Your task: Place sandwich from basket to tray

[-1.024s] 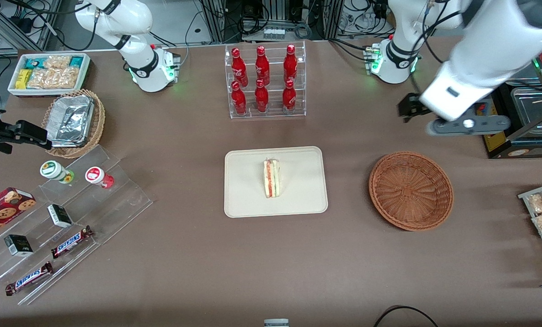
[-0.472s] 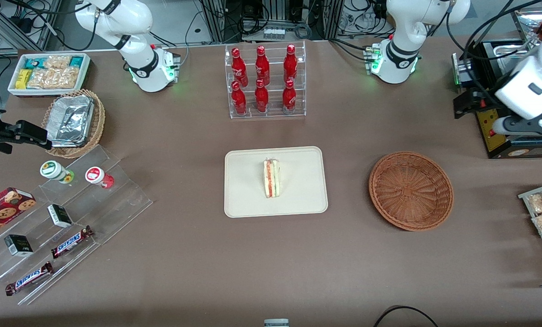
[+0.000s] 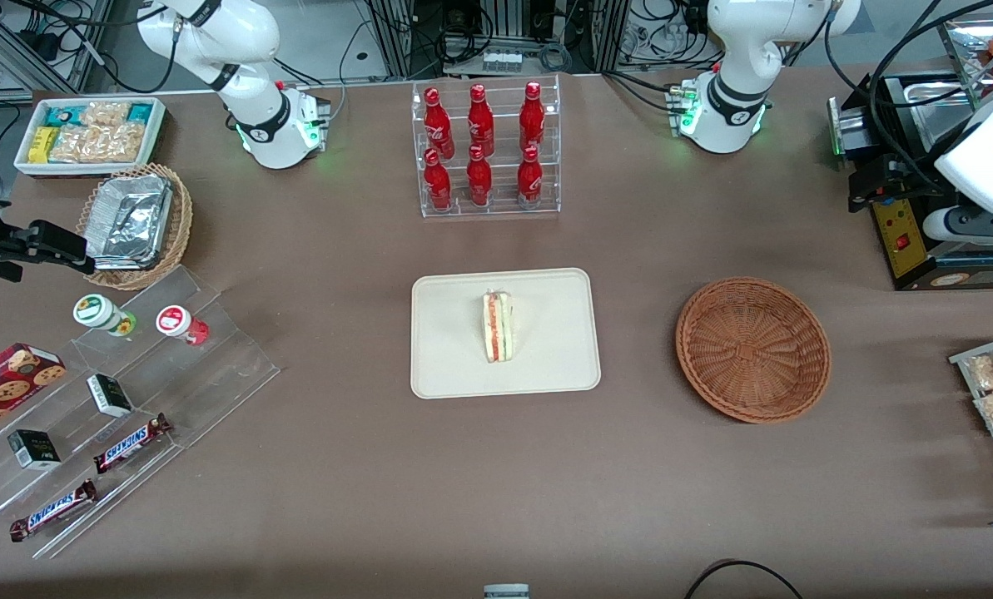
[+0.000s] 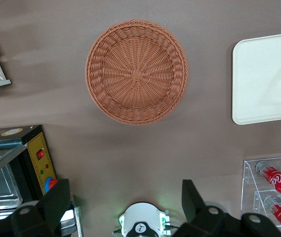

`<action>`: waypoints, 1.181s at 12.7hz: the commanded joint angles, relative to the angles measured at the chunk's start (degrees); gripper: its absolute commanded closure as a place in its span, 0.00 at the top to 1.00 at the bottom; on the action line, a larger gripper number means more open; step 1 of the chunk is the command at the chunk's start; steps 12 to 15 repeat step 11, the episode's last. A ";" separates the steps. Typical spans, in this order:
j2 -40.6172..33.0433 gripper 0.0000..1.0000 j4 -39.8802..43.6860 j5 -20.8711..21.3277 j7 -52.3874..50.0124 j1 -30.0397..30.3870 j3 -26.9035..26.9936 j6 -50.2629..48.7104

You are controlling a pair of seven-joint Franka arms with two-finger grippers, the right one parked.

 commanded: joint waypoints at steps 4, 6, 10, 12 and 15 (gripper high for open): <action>-5.58 1.00 -5.54 -0.50 2.24 2.34 -0.98 0.85; -5.94 1.00 -5.45 -0.23 2.24 2.43 -0.89 1.47; -4.36 1.00 -4.05 -0.67 2.06 3.39 -0.80 2.96; -4.18 1.00 -3.61 -0.58 2.06 3.39 -0.80 3.23; -4.18 1.00 -3.61 -0.58 2.06 3.39 -0.80 3.23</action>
